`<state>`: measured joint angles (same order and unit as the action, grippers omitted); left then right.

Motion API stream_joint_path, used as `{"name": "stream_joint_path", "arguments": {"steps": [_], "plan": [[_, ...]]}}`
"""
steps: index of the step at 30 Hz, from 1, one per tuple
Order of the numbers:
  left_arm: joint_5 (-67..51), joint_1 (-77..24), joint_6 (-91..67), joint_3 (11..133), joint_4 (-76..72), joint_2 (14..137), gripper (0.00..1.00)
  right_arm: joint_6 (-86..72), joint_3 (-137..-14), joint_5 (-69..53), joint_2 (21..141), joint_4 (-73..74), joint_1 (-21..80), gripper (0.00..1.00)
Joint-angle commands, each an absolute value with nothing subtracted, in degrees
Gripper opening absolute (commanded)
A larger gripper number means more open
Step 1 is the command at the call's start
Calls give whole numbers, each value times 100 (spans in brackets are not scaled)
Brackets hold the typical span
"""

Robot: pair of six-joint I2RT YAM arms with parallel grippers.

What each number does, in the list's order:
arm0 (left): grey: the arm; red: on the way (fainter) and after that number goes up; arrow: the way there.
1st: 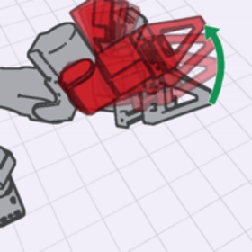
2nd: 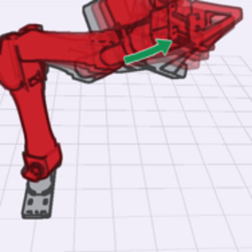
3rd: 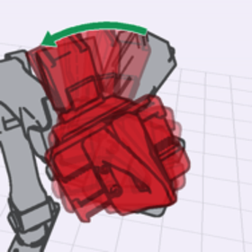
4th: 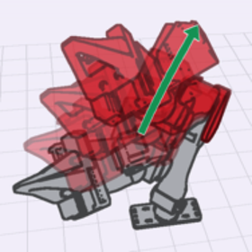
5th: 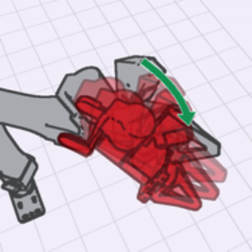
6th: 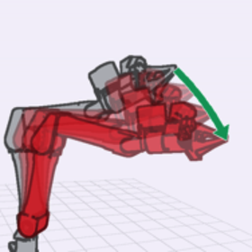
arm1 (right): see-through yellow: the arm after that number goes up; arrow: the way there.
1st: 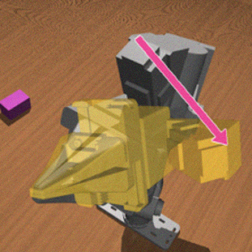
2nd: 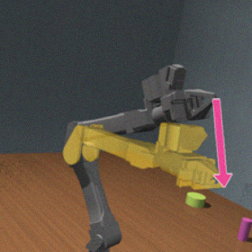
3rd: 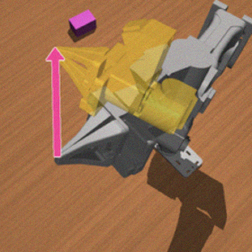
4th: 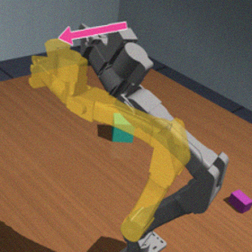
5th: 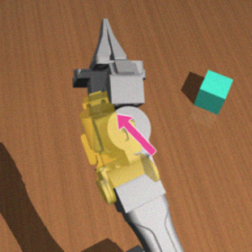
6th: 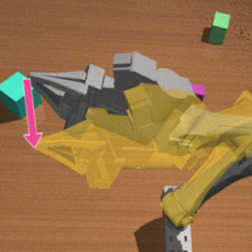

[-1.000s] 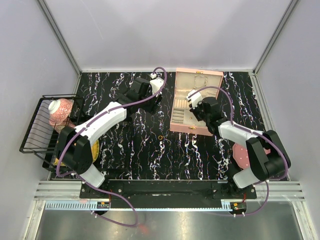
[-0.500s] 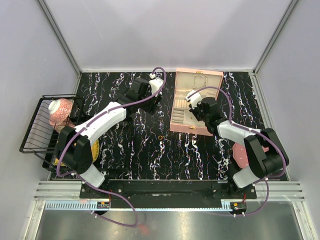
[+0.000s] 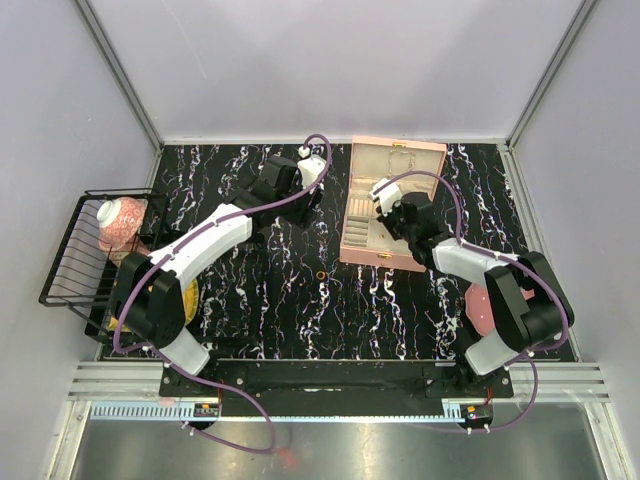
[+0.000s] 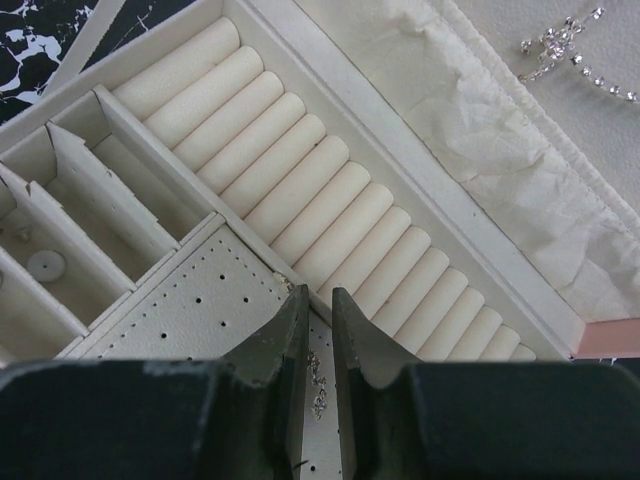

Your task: Organize the mixed jewelry

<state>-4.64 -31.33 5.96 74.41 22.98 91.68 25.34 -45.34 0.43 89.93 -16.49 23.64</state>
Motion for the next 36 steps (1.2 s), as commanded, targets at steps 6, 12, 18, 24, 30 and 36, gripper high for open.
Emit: {"name": "stream_joint_path", "arguments": {"steps": [6,12,18,24,30,36], "plan": [[-624,-3085,598,7400,2057,9044,64,2549,-4781,-123,9035,-1811,2443,20],[-633,-3076,589,7400,2057,9018,64,2540,-4781,-158,9009,-1784,2496,20],[-624,-3067,589,7365,2057,8974,64,2522,-4773,-176,9009,-1758,2566,20],[-624,-3067,580,7339,2057,8947,64,2522,-4737,-167,8948,-1740,2628,20],[-642,-3067,571,7330,2048,8938,64,2549,-4763,-79,8895,-1723,2663,20],[-624,-3067,589,7278,2039,8903,64,2575,-4781,-35,8789,-1723,2672,19]]}}
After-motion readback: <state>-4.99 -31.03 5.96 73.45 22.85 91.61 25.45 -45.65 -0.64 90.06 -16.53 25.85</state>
